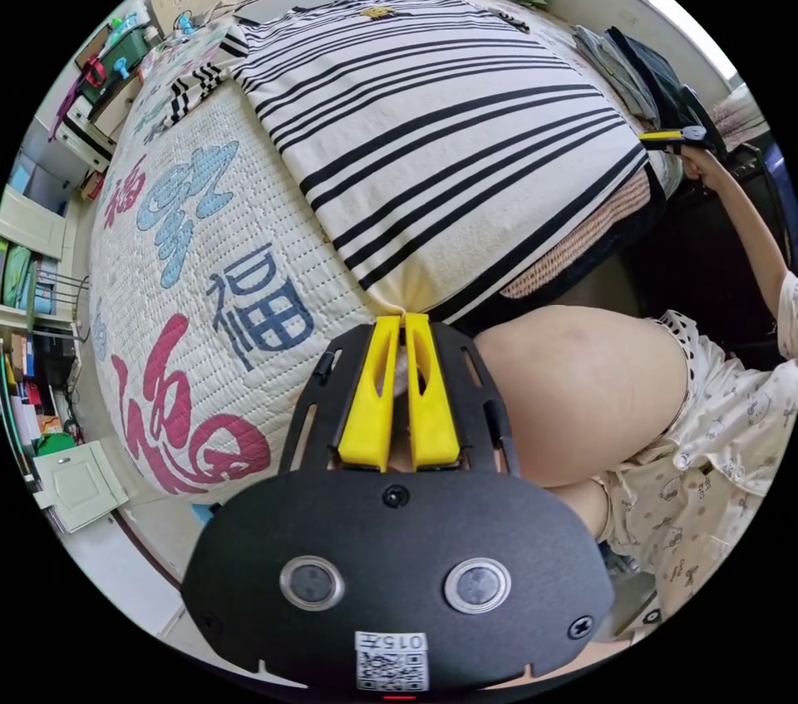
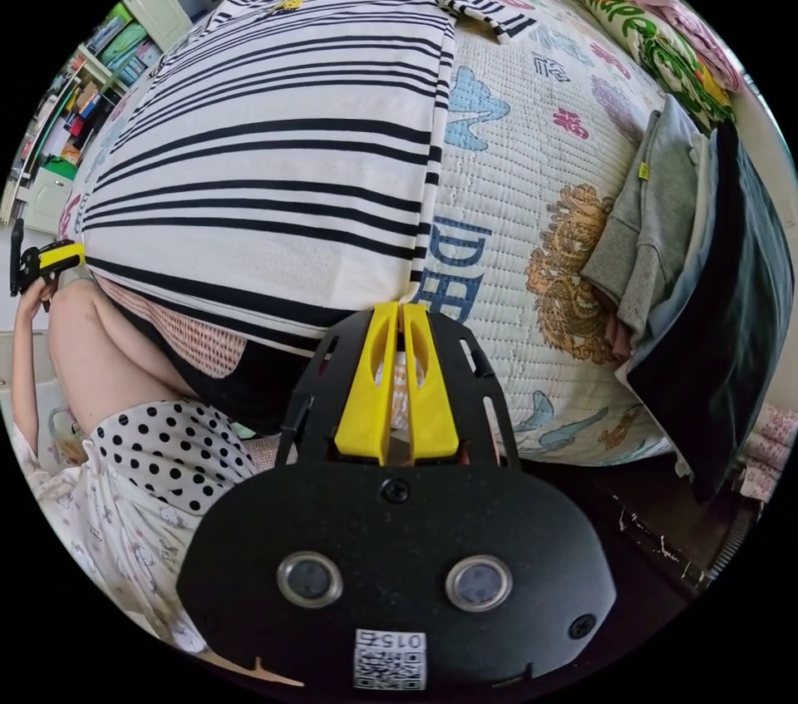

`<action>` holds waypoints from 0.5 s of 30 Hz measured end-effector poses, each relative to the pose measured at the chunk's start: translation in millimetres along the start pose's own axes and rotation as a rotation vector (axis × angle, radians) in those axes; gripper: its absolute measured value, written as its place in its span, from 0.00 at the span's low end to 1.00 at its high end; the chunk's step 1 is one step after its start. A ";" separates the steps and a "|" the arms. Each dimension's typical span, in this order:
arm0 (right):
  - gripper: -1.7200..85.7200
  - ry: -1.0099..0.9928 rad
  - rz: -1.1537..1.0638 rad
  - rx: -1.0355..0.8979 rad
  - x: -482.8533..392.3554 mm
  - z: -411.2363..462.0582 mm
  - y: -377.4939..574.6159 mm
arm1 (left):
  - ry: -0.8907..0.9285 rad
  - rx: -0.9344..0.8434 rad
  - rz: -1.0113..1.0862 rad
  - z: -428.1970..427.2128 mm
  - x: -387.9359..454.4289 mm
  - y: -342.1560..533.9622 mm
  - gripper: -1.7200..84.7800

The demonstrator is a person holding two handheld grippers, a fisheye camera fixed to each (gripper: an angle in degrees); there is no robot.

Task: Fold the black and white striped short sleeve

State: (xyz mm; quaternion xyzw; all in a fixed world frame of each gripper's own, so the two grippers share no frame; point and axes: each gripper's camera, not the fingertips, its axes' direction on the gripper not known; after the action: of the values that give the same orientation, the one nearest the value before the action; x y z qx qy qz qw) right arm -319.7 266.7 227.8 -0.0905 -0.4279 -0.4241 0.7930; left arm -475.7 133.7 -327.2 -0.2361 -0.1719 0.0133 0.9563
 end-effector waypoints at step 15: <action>0.02 -0.059 -0.063 -0.059 -11.4 -22.7 -24.4 | -0.097 -0.106 0.025 71.0 -27.5 -15.9 0.02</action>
State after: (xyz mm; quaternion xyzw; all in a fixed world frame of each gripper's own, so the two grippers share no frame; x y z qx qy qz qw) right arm -327.5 246.7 199.8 -0.1126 -0.4409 -0.4583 0.7634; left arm -526.3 148.4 -270.0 -0.2876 -0.2157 0.0277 0.9327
